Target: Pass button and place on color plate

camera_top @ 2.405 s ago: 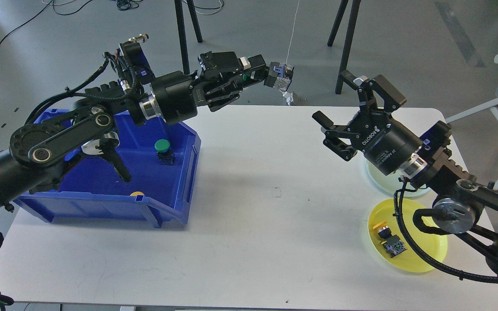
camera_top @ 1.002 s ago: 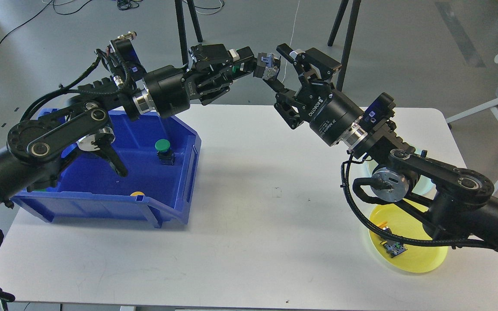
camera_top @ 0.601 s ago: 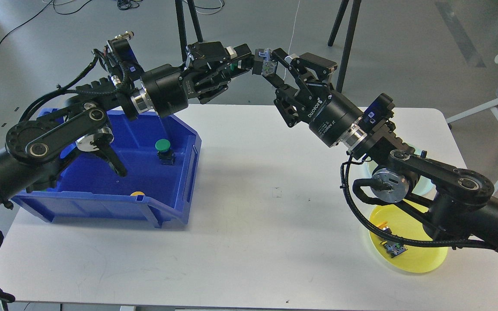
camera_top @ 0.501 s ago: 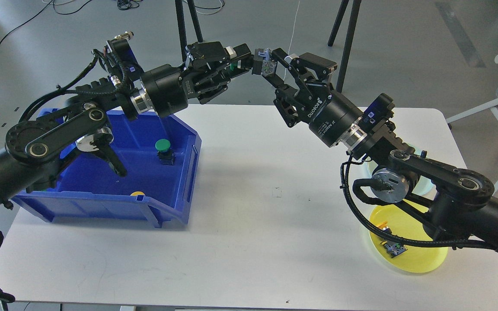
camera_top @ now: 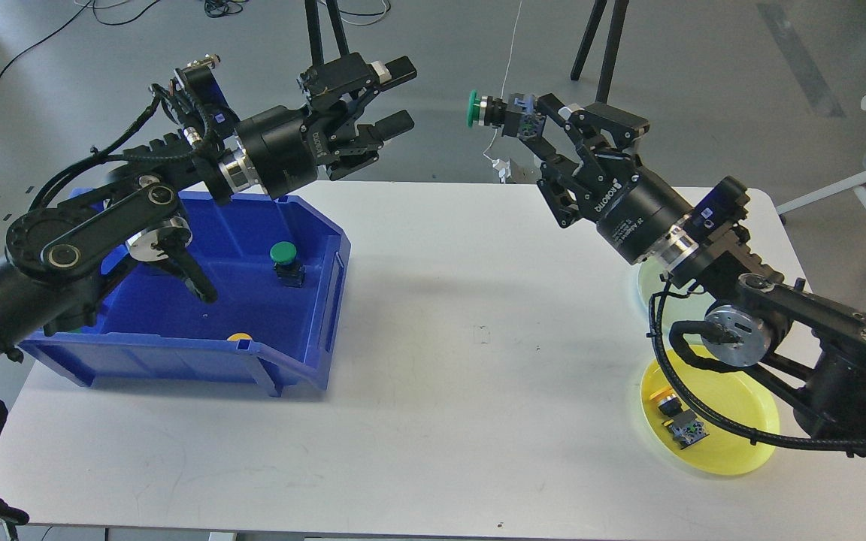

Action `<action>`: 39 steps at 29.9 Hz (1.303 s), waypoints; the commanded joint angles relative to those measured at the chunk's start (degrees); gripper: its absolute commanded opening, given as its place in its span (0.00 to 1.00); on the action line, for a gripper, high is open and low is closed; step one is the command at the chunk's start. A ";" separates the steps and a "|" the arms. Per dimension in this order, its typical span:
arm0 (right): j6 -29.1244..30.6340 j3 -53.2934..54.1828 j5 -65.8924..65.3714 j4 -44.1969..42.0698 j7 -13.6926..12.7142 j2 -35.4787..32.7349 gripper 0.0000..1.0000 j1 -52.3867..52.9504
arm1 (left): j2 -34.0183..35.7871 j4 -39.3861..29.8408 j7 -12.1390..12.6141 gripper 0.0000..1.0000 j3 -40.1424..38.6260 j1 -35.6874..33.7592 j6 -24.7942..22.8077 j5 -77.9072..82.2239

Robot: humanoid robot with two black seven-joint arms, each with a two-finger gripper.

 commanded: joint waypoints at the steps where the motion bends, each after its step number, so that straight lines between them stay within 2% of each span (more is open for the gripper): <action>1: -0.02 9.16 6.91 -2.96 -0.01 -1.12 0.01 -10.90 | -0.03 0.10 0.00 0.85 0.00 0.02 0.01 -0.66; 5: -2.03 11.28 18.08 -9.20 -0.01 -0.59 0.01 -15.94 | -0.29 0.98 0.00 0.85 0.00 0.02 0.01 -0.93; 10: -10.11 10.76 23.55 -15.97 -0.06 0.98 0.01 -16.11 | -0.38 1.07 0.00 0.85 0.00 0.02 0.01 -0.93; 13: -12.40 10.75 22.94 -18.17 -4.53 4.67 0.01 -15.50 | -0.38 1.07 0.00 0.85 0.00 0.02 0.01 -0.93; 17: -13.20 10.41 22.76 -20.28 -8.75 6.08 0.10 -13.66 | -0.38 0.98 0.00 0.86 0.00 0.02 0.01 -1.19; 20: -14.51 9.26 22.85 -21.34 -10.96 7.84 0.20 -13.30 | -0.38 1.07 0.00 0.86 0.00 0.02 0.01 -1.28; 22: -14.52 9.52 22.93 -21.43 -10.96 8.02 0.26 -13.39 | -0.38 1.07 0.00 0.86 0.00 0.02 0.01 -1.28; 25: -14.43 10.23 23.20 -21.25 -10.87 8.20 0.43 -13.92 | -0.38 1.07 0.00 0.86 0.00 0.02 0.01 -1.37; 28: -14.34 10.23 23.29 -20.99 -10.52 8.46 0.53 -14.18 | -0.38 1.07 0.00 0.86 0.00 0.02 0.01 -1.37; 33: -14.08 10.58 23.37 -19.41 -10.26 8.82 0.92 -14.62 | -0.91 1.59 0.00 0.88 -0.08 -0.07 0.01 -3.12; 39: -13.64 13.83 23.20 -15.46 -10.26 8.29 0.96 -14.62 | 1.72 2.12 0.00 0.89 -0.35 0.19 0.01 -9.36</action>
